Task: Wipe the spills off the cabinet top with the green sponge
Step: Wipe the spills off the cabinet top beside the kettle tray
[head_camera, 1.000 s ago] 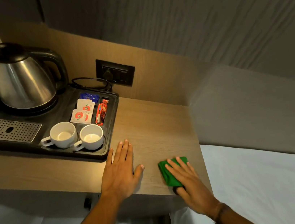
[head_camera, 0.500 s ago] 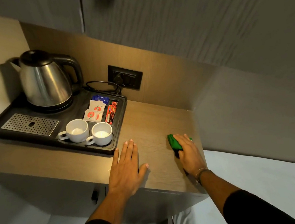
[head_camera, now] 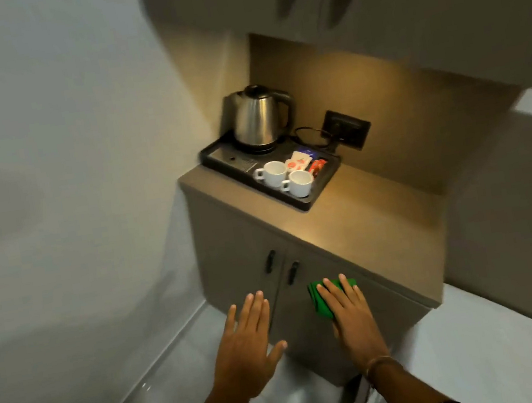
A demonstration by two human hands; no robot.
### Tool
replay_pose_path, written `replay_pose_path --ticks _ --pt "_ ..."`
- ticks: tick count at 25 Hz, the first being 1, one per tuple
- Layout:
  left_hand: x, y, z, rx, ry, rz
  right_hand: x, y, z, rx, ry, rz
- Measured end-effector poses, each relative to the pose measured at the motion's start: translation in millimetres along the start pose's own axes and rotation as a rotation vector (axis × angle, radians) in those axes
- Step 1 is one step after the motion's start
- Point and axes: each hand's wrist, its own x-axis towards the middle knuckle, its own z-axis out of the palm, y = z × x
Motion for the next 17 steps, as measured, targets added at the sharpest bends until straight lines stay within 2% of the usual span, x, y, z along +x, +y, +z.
replay_pose_path --ticks 2,4,8,9,13,17 --pt "-77.9 -23.7 4.7 0.015 0.02 -0.135 -23.6 -54.6 22.3 0.033 -0.084 -0.126" --pt "-173.6 -53.9 -0.3 0.043 0.015 -0.357 -51.4 -135.5 50.9 0.083 -0.185 -0.302" --pt "-218.2 -72.0 -7.3 0.035 -0.012 -0.458 -69.4 -181.6 72.1 0.122 -0.207 -0.282" --pt "-243.9 -82.4 -11.7 0.047 -0.007 -0.519 -75.3 -210.2 76.2 0.133 -0.235 -0.335" --pt "-386.3 -135.8 -24.2 0.098 0.061 -0.827 -119.4 -362.8 110.9 0.203 -0.314 -0.634" --pt "-499.1 -184.9 -42.4 0.052 0.012 -1.024 -166.8 -495.1 144.3 0.223 -0.354 -0.848"
